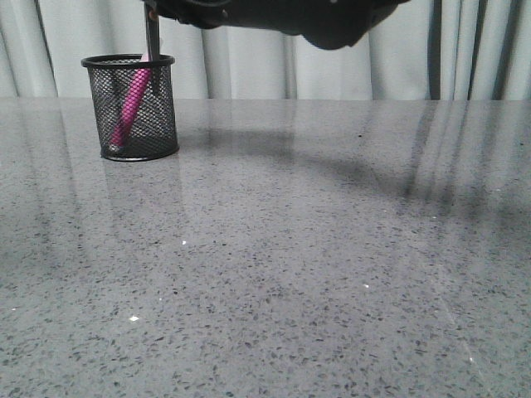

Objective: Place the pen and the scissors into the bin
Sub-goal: 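Lower the scissors blades-first into the black mesh cup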

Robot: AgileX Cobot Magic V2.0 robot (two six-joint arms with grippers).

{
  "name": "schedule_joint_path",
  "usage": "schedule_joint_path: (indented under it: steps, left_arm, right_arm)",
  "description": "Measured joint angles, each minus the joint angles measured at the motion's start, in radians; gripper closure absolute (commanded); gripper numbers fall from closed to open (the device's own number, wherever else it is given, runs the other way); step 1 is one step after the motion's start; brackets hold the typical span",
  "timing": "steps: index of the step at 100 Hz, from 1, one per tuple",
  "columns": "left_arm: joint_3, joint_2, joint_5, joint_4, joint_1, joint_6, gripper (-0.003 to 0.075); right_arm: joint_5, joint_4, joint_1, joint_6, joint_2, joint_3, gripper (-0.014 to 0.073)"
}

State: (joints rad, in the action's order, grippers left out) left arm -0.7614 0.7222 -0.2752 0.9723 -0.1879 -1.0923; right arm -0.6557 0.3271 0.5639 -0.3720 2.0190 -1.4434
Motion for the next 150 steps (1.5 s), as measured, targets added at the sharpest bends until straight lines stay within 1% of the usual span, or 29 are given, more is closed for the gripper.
schedule_joint_path:
  steps: [13,45,90,97,101,116,130,140,150]
  left_arm:
    - [0.0,0.0,0.0,0.0,0.0,0.0,0.0742]
    - [0.0,0.0,0.0,0.0,0.0,0.0,0.0742]
    - [0.0,0.0,0.0,-0.001,0.0,0.0,0.0742]
    - [0.0,0.0,0.0,-0.001,0.0,0.0,0.0742]
    - [0.0,0.0,0.0,-0.001,0.0,0.0,0.0742]
    - [0.0,0.0,0.0,-0.001,0.0,0.0,0.0742]
    - [0.0,0.0,0.0,-0.002,0.0,0.0,0.0742]
    - [0.0,0.0,0.0,-0.002,0.0,0.0,0.0742]
    - [0.0,0.0,0.0,-0.002,0.0,0.0,0.0742]
  right_arm:
    - [-0.034,0.0,0.0,0.0,0.0,0.033,0.066]
    - [-0.058,0.0,0.0,0.006,0.008,0.055,0.066]
    - [-0.051,0.004,0.0,0.006,0.015,0.059,0.0656]
    - [-0.051,0.006,0.0,0.006,0.015,0.059,0.0622]
    - [-0.053,0.008,0.0,0.006,0.015,0.059,0.0586]
    - [-0.061,0.012,0.0,0.006,0.016,0.059,0.0411]
    - [-0.08,0.012,0.0,0.006,0.016,0.059,0.0274]
    - [-0.105,0.012,0.0,0.008,0.016,0.059,0.0229]
    - [-0.118,0.012,0.0,0.008,0.016,0.059,0.0228]
